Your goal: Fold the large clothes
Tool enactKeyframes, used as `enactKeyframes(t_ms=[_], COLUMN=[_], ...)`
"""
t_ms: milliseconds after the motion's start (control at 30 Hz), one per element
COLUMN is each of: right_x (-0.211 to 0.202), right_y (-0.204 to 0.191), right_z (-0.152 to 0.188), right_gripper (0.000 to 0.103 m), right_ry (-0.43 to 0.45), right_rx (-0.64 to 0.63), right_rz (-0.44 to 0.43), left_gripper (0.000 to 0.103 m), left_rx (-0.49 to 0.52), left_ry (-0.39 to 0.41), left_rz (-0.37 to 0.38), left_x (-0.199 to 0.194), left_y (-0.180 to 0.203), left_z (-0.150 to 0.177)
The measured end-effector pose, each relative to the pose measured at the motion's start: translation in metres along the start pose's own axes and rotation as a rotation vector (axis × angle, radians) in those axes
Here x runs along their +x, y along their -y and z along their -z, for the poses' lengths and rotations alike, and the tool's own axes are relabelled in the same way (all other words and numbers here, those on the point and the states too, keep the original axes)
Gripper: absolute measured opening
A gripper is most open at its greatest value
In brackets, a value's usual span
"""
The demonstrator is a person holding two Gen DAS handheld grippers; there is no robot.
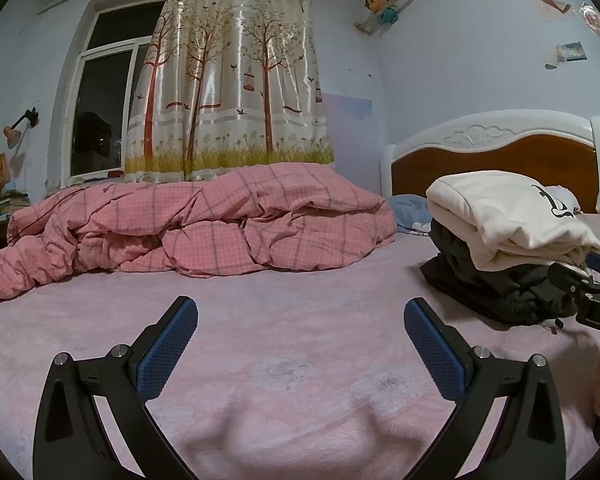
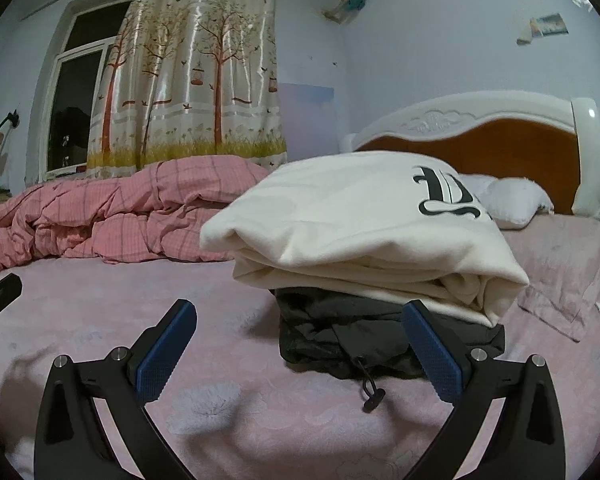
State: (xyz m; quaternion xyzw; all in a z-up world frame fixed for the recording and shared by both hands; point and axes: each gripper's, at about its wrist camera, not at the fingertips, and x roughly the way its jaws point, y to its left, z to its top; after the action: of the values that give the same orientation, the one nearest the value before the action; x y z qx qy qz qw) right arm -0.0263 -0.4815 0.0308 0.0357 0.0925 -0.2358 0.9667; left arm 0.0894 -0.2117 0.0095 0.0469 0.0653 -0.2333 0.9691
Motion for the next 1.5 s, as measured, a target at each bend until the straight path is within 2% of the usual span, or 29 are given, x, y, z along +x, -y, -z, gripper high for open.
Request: enactKeyframes(t_ms=[167, 500, 1500], right_x=[0.007, 0.011, 0.007], right_y=[-0.002, 0.004, 0.004], right_z=[0.000, 0.000, 0.002], right_gripper=[0.103, 0.103, 0.103], right_ry=[-0.019, -0.039, -0.032], right_rx=[-0.018, -0.001, 0.018], right_rz=[0.002, 0.003, 0.014], left_gripper=[0.103, 0.103, 0.103], left_rx=[0.032, 0.016, 0.020], left_ry=[-0.014, -0.023, -0.046], left_rz=[0.009, 0.011, 0.008], left_x=[0.003, 0.005, 0.013], left_y=[0.008, 0.007, 0.014], left_z=[0.000, -0.001, 0.000])
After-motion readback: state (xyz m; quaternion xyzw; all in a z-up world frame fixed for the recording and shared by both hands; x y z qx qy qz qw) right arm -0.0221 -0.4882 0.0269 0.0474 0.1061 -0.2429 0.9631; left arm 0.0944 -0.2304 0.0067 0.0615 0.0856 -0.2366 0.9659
